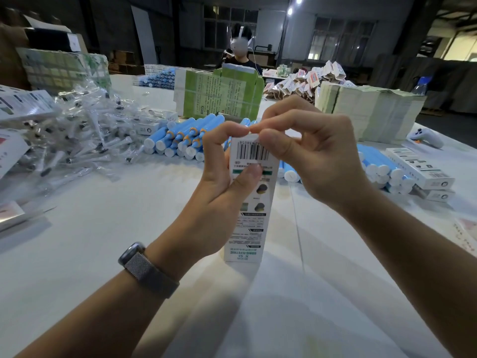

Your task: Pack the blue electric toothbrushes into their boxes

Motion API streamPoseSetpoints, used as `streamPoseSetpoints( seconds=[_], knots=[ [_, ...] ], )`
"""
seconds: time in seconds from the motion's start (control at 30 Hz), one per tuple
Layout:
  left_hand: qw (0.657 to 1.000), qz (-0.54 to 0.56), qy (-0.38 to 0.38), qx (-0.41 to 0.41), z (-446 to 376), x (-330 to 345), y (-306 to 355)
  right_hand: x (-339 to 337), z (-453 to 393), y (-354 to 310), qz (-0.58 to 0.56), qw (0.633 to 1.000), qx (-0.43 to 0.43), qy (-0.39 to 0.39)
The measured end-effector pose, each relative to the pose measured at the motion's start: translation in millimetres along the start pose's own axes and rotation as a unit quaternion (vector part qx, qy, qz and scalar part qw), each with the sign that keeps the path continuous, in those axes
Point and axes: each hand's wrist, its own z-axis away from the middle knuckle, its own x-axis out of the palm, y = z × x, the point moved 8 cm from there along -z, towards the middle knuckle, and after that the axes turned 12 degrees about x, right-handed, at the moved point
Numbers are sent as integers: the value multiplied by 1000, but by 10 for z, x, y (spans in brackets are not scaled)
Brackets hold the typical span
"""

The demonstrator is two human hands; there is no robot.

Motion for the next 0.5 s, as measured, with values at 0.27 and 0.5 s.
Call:
streamPoseSetpoints(
  seconds=[0.27,0.5],
  knots=[
    [1000,4,13,-15,-13,-25,1,31,17,90,-17,1000,-19,14],
    [999,17,25,-37,-30,-50,-3,44,56,134,-3,1000,-12,7]
  ],
)
